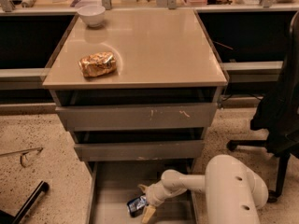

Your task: Pick pepsi can from bottom drawer and place on counter

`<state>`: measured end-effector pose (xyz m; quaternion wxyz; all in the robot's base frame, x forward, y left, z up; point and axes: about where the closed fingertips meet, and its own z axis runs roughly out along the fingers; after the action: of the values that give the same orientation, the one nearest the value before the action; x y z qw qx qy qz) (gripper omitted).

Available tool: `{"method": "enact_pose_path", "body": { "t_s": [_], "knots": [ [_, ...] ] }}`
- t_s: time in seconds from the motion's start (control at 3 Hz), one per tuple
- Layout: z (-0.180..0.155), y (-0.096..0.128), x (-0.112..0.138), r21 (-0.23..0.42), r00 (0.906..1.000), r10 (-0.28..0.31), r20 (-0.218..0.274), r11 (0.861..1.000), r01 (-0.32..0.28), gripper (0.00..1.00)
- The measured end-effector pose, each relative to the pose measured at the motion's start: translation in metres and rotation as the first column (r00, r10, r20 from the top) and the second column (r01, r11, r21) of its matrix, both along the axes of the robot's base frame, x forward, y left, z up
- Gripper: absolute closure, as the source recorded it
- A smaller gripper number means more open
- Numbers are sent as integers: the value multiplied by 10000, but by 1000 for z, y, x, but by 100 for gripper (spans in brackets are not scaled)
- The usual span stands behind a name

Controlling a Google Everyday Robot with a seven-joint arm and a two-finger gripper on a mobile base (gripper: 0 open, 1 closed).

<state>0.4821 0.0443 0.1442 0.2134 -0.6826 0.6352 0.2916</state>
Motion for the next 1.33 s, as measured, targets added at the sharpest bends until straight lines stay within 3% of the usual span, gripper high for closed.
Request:
{"method": "enact_pose_path", "body": {
  "t_s": [0.33,0.67,1.33],
  "knots": [
    [-14,2,3,60,9990,-22,-452,10000,24,0],
    [-28,11,2,205,9903,129,-1384,9997,-101,19],
    [-25,10,4,252,9890,211,-1466,9995,-176,65]
  ]
}}
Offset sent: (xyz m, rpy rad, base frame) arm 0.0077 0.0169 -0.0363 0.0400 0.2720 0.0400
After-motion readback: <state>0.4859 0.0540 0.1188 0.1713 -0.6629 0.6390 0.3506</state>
